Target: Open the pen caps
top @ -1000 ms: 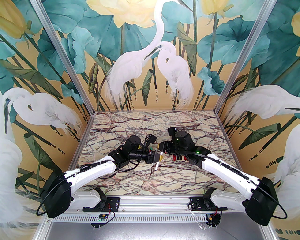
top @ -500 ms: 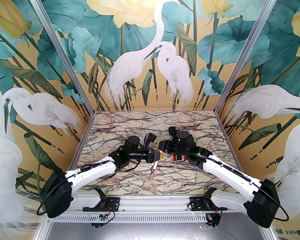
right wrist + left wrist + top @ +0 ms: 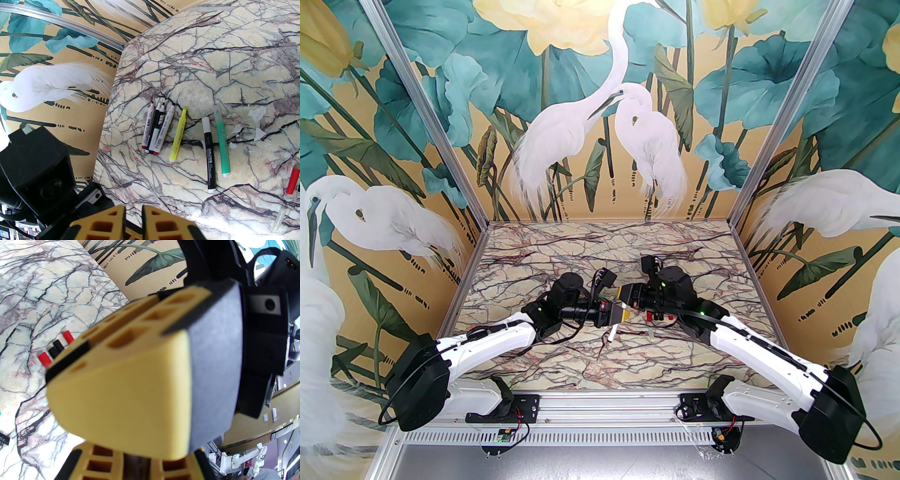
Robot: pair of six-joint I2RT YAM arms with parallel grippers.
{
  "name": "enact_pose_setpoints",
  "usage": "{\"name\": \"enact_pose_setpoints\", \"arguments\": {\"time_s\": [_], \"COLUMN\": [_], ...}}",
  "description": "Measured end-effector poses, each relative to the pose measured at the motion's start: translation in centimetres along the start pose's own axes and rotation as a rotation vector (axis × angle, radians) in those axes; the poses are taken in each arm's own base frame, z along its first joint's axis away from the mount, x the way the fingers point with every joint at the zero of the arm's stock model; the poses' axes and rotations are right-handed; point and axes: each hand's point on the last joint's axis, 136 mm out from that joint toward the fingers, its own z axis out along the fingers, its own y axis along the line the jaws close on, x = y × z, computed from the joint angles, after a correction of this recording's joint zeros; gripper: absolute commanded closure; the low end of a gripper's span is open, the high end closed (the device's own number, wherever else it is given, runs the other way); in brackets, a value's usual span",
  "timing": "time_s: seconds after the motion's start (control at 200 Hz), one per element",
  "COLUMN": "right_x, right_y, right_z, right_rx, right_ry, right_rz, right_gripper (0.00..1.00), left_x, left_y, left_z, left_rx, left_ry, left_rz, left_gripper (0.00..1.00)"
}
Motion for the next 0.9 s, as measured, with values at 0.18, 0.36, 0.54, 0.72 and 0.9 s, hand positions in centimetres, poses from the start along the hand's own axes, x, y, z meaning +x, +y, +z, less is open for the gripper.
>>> {"name": "enact_pose_setpoints", "arguments": {"time_s": [0.18,0.36,0.54,0.72,0.9], "right_x": [-0.4,-0.8,-1.1,-1.5,-1.7], "right_y": [1.2,2.5,3.1,2.8,2.2], "right_z": [-1.3,-2.3,-3.1,-3.8,-4.2], "right_rx": [-0.105,-0.188,-0.221,-0.202,-0.172], "right_ry": [-0.007,-0.006,-0.026,-0.079,-0.115], "right_rz": [-0.024,-0.064,-0.088,-0.104,-0.107], "right_gripper": [0.87,0.87,0.88,0.88,0.88], "left_x": [-0.4,-1.0,-1.2,-1.3,-1.2], "left_y": [-1.4,-2.6,-3.4,-3.8,-3.6], "left_z": [0.0,-0.1,0.0,0.7,1.3], "left_rx": [0.065,0.117,0.131,0.132,0.123], "left_ry": [-0.005,-0.018,-0.019,-0.009,0.0], "left_rz": [0.018,0.036,0.052,0.068,0.083], "left_gripper": [0.98,0.98,0.98,0.98,0.98]}}
